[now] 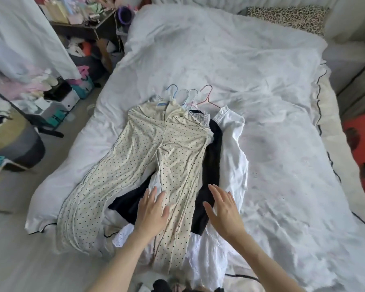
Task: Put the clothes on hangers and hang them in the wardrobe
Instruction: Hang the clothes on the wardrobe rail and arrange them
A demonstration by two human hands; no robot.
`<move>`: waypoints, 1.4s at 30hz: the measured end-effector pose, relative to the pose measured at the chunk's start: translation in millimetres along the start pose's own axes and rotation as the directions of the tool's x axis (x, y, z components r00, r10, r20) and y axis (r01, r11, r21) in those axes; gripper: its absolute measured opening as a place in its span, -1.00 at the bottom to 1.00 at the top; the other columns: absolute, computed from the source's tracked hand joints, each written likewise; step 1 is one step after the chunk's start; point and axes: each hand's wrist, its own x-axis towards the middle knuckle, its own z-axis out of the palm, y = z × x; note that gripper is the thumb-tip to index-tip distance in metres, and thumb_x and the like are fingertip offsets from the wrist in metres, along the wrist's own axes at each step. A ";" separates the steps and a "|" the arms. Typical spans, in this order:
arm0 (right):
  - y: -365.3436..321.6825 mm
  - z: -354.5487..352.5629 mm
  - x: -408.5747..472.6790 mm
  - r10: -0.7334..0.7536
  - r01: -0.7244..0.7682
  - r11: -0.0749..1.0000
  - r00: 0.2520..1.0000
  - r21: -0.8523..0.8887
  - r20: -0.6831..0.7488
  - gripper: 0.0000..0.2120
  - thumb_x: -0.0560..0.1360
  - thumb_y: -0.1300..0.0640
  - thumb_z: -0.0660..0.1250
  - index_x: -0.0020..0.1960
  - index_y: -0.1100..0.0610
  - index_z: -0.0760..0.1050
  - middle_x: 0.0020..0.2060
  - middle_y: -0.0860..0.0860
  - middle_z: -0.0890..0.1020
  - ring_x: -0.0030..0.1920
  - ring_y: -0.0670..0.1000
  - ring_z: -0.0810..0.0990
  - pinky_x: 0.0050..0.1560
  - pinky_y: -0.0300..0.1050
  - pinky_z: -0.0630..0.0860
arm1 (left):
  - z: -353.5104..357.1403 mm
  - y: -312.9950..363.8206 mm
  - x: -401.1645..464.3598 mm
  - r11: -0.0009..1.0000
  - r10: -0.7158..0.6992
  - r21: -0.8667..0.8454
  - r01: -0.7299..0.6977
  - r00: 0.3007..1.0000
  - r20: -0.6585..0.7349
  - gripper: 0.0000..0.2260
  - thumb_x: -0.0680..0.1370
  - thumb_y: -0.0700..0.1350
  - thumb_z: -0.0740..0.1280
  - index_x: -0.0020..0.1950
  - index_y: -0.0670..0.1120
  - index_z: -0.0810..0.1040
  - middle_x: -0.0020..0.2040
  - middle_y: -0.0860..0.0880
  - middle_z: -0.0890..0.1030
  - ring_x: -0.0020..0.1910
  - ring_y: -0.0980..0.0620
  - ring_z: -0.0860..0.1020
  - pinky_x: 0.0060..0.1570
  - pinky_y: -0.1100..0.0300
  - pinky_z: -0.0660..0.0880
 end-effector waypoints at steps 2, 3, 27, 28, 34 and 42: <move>3.9 -2.4 28.9 -0.002 0.002 1.000 1.000 0.008 0.022 -0.51 0.56 -0.04 0.16 0.42 0.15 0.29 0.32 0.09 0.44 0.35 0.12 0.37 0.39 0.02 0.25 | 0.1 2.7 19.2 1.000 -0.006 -0.025 0.008 0.998 0.064 -0.53 0.62 0.04 0.08 0.51 -0.01 0.08 0.54 -0.07 -0.06 0.51 -0.10 -0.14 0.45 -0.02 -0.08; 6.0 -3.5 44.9 -0.018 0.018 1.000 0.998 0.000 0.054 -0.52 0.58 0.00 0.18 0.44 0.15 0.25 0.35 0.08 0.40 0.38 0.09 0.33 0.41 -0.01 0.22 | -2.4 3.0 31.1 0.999 -0.001 -0.045 0.005 0.997 0.075 -0.53 0.62 0.03 0.09 0.51 -0.01 0.08 0.54 -0.07 -0.06 0.51 -0.10 -0.14 0.45 -0.01 -0.07; 37.0 100.5 440.3 0.272 -0.249 0.939 0.960 -0.236 0.073 -0.65 0.61 0.02 0.07 0.29 0.18 0.36 0.15 0.13 0.48 0.19 0.16 0.41 0.14 0.04 0.30 | 44.8 -107.5 313.3 0.989 0.084 0.091 -0.117 0.949 0.304 -0.31 0.31 0.07 0.48 0.38 0.07 0.29 0.47 -0.04 0.19 0.32 -0.18 0.41 0.03 -0.23 0.46; 33.2 103.6 443.1 0.268 -0.256 0.947 0.963 -0.194 0.040 -0.70 0.60 0.04 0.08 0.18 0.19 0.43 0.04 0.13 0.52 0.09 0.17 0.46 0.02 0.01 0.34 | 47.6 -108.6 315.7 0.992 0.104 0.043 -0.120 0.955 0.277 -0.34 0.38 0.06 0.43 0.41 0.08 0.23 0.52 -0.02 0.06 0.40 -0.19 0.30 0.11 -0.28 0.38; 18.8 102.0 440.2 0.424 -0.418 0.864 0.905 0.280 0.042 -0.78 0.57 0.06 0.20 -0.08 0.21 0.48 -0.35 0.00 0.50 -0.34 0.01 0.44 -0.40 -0.17 0.29 | 37.5 -110.0 330.2 0.995 0.071 0.027 -0.096 0.874 0.480 -0.43 0.60 0.08 0.10 0.51 0.15 -0.13 0.46 0.11 -0.40 0.48 0.01 -0.29 0.41 -0.18 -0.08; -0.6 35.1 348.2 0.437 -0.398 0.811 0.900 0.430 0.009 -0.86 0.53 0.12 0.28 -0.17 0.13 0.52 -0.42 -0.04 0.47 -0.43 -0.10 0.36 -0.44 -0.36 0.28 | -24.3 -94.9 304.1 0.943 0.093 -0.332 -0.031 0.980 0.175 -0.67 0.61 -0.06 0.17 0.38 0.01 0.35 0.29 0.05 0.48 0.22 0.12 0.48 0.24 0.13 0.41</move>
